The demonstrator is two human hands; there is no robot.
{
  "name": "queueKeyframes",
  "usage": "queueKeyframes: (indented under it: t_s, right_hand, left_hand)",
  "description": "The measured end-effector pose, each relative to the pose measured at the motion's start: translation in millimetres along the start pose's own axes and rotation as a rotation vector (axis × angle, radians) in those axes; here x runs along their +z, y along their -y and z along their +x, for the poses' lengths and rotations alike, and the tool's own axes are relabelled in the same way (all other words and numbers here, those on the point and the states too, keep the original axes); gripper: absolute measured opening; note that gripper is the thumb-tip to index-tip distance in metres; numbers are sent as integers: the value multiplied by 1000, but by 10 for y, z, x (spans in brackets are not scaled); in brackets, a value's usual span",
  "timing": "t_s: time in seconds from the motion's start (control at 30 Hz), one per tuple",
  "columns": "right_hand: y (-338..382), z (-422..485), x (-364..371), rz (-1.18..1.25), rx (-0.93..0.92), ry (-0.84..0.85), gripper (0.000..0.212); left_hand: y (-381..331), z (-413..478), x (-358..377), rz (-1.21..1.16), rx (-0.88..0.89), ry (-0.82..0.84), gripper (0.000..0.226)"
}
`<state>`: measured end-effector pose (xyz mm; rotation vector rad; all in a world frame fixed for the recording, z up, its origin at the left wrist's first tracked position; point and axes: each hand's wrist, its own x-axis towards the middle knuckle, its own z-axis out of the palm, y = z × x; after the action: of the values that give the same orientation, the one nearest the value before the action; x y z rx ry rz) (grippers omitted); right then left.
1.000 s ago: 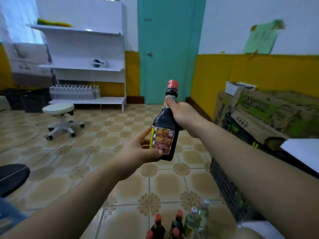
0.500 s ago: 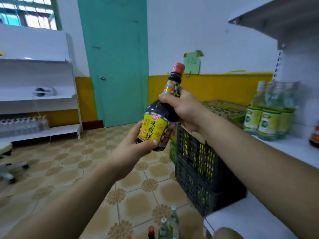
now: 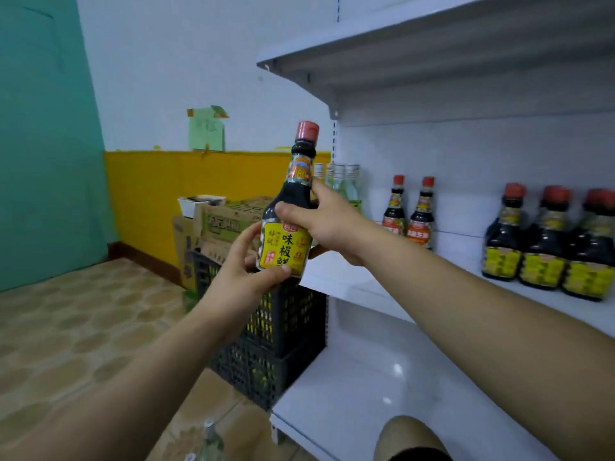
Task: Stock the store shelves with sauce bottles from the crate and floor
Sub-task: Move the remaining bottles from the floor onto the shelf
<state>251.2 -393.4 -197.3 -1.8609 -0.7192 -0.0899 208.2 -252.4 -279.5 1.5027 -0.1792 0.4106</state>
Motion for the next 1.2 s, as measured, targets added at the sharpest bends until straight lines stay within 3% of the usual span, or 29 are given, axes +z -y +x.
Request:
queueKeyframes:
  t_s: [0.33, 0.5, 0.63, 0.73, 0.8, 1.0, 1.2]
  right_hand:
    - [-435, -758, -1058, -193, 158, -447, 32]
    - [-734, -1216, -1560, -244, 353, -491, 62]
    - [-1001, -1479, -1851, -285, 408, -607, 69]
    - [-1166, -1573, -2012, -280, 414, -692, 69]
    - [-1261, -1599, -2105, -278, 410, -715, 66]
    - [-1538, -1519, -2291, -293, 436, -701, 70]
    - [-1775, -1291, -2417, -309, 488, -723, 66]
  left_hand:
    - [194, 282, 1324, 78, -3, 409, 73]
    - [410, 289, 2058, 70, -20, 649, 75]
    - [653, 264, 2554, 94, 15, 798, 82]
    - [765, 355, 2806, 171, 93, 920, 67]
    - [845, 478, 2912, 293, 141, 970, 68]
    - [1150, 965, 2861, 1105, 245, 979, 73]
    - [1245, 1127, 2855, 1271, 288, 1008, 77]
